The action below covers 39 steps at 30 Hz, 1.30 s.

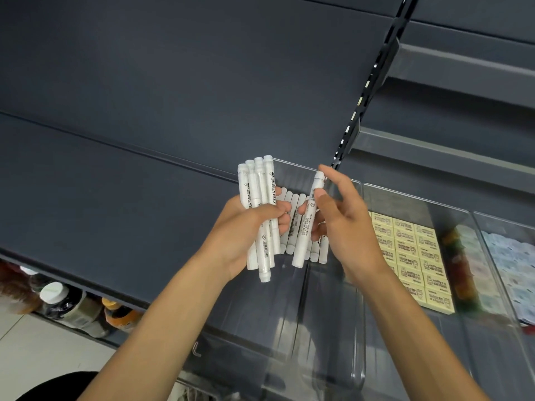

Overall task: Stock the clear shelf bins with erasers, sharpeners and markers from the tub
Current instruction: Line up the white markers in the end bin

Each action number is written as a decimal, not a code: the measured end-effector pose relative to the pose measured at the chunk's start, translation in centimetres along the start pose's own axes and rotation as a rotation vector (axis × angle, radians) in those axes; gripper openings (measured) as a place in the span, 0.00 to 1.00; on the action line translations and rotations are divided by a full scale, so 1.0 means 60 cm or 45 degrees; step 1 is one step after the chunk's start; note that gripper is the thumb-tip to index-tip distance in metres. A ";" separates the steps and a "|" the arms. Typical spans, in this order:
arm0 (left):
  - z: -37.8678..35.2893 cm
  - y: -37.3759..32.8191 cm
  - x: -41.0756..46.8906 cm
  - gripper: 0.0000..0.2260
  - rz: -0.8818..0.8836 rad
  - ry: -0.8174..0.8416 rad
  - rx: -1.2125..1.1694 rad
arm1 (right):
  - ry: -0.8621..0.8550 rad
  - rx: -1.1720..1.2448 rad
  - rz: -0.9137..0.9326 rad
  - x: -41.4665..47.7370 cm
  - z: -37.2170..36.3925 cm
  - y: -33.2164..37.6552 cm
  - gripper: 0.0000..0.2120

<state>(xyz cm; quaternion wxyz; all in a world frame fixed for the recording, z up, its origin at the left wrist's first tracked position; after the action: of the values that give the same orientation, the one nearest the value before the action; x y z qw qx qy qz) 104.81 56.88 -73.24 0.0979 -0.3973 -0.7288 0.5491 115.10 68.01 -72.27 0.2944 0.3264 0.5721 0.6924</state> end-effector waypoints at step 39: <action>0.011 -0.013 0.008 0.13 -0.184 -0.031 0.338 | 0.169 -0.954 -0.273 0.070 -0.074 -0.065 0.07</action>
<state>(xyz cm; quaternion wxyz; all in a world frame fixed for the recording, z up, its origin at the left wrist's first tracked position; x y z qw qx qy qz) 103.78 56.67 -72.95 0.1799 -0.3207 -0.6777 0.6368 109.16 69.31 -76.21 0.4262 0.0894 0.3283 0.8382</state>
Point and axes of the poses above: each hand's wrist, its own x-axis towards the middle knuckle, its own z-axis out of the back of the hand, y = z × x, the point moved 2 cm from there along x, towards the middle knuckle, and after that the axes turned 5 degrees about -y, right-handed, at the moved point
